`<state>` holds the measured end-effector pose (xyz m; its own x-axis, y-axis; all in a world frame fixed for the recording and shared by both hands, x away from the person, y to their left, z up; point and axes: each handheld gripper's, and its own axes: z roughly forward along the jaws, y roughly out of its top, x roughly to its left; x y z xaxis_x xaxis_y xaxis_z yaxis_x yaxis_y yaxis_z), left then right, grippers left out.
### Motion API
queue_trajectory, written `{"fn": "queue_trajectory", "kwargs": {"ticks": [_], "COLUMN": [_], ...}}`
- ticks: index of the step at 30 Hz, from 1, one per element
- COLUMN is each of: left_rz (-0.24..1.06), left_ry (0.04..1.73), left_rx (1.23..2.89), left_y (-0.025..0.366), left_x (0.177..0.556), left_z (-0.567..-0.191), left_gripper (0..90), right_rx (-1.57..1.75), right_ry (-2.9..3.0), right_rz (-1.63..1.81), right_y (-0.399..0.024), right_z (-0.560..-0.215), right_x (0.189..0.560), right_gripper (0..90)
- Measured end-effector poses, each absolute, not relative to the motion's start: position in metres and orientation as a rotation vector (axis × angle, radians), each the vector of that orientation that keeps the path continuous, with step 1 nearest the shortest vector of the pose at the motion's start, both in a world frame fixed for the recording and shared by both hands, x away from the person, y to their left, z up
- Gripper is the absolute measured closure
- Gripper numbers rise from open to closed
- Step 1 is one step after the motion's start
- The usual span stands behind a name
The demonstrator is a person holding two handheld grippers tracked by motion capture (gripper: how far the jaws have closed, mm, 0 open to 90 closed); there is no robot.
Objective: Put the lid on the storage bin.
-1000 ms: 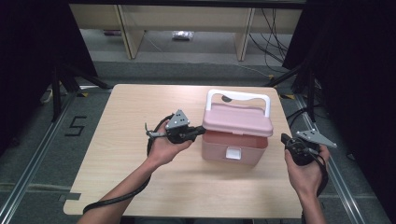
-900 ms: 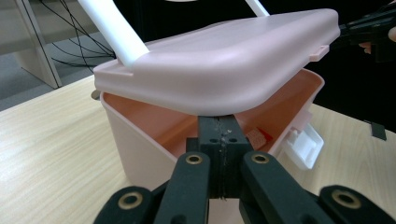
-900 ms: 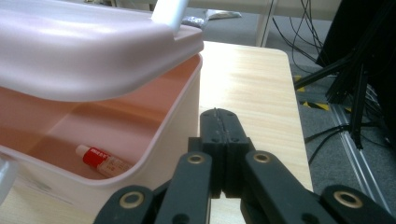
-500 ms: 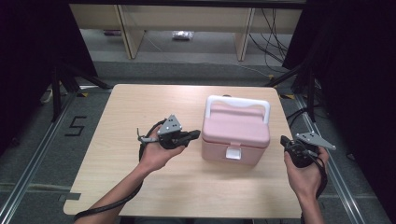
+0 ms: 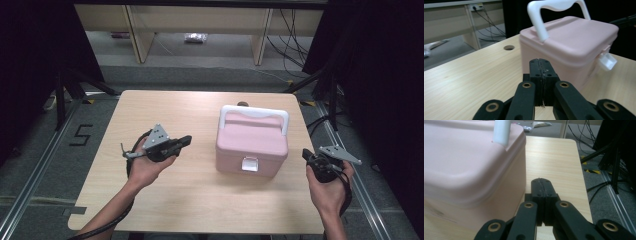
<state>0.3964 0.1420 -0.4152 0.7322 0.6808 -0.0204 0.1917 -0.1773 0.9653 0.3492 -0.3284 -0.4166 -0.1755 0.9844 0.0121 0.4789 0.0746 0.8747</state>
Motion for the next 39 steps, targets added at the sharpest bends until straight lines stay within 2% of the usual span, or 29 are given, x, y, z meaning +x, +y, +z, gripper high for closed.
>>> {"fn": "queue_trajectory", "kwargs": {"ticks": [8,23,32,39], "left_rz": [0.613,0.741,0.795,0.812], "left_ry": [0.766,0.979,1.088,1.095], "left_rx": [1.690,1.607,1.581,1.550], "left_y": [0.187,0.269,0.297,0.300], "left_x": [0.386,0.363,0.352,0.348], "left_z": [-0.422,-0.455,-0.486,-0.494], "left_gripper": [86.7,82.7,77.3,69.8], "right_rx": [1.525,1.542,1.563,1.570], "right_ry": [1.691,1.677,1.694,1.702], "right_rz": [1.053,1.025,0.998,0.983], "right_y": [-0.334,-0.349,-0.353,-0.350], "right_z": [-0.424,-0.445,-0.461,-0.469], "right_x": [0.344,0.336,0.334,0.333], "right_gripper": [90.0,89.5,87.6,83.7]}}
